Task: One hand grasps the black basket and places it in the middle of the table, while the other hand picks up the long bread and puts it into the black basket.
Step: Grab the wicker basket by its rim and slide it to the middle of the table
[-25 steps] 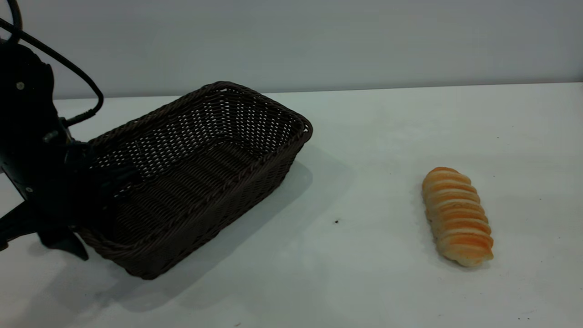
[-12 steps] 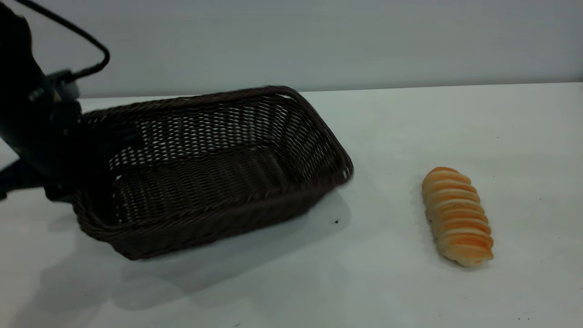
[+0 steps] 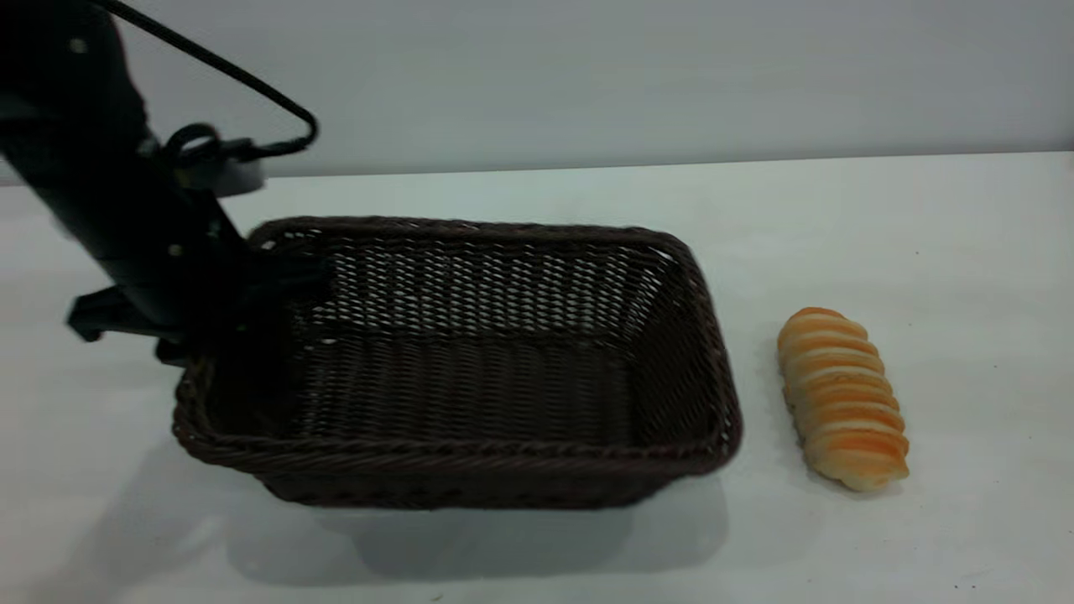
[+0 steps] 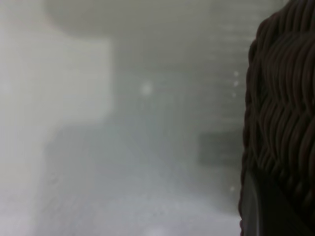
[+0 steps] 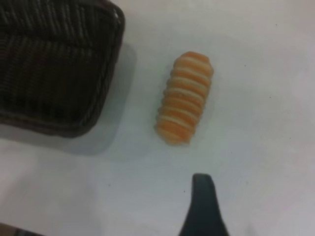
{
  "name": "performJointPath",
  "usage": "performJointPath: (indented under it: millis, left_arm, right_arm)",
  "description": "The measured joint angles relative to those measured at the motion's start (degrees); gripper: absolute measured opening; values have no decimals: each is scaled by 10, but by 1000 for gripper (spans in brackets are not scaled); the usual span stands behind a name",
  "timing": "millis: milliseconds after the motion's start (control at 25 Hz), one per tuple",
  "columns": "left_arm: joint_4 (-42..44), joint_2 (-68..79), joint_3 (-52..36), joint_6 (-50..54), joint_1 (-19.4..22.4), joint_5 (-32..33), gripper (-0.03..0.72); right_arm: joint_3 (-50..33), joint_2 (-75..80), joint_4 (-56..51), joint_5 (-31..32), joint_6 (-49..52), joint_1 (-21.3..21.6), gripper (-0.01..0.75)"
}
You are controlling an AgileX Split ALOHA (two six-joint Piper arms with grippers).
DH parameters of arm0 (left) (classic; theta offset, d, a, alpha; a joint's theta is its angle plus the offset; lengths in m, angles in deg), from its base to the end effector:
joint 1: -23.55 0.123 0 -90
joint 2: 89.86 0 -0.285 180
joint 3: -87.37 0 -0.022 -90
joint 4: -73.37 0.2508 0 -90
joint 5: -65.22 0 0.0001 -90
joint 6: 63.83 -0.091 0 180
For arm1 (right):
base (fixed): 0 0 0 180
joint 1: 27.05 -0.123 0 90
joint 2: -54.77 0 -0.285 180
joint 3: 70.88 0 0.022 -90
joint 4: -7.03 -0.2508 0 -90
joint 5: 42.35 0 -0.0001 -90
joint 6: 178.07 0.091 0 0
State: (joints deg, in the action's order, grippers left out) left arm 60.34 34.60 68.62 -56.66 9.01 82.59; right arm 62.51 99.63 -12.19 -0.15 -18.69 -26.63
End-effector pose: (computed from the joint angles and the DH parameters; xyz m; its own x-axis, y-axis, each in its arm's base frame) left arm 0.3467 -0.0963 0.0849 -0.9492 -0.1000 -0.2984 -0.0490 0.9836 -0.1736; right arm 0.1153 0.0193 0.2801 -0.6490 -0.0995 -0.7543 -0.2278 0.9713 0.0678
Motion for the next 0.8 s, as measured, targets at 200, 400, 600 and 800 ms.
performJointPath:
  millis: [200,400,600,800]
  left_arm:
    - [-43,31,22,-44,0,10,144]
    - [-45,35,25,-33,0,12,144]
    - [-45,35,25,-23,0,19,163]
    - [-45,29,25,-19,1,28,368]
  right_arm:
    - [0,0,0,6,0,0,571]
    - [0,0,0,7,0,0,571]
    - [0,0,1,7,0,0,571]
    - [0,0,1,8,0,0,570]
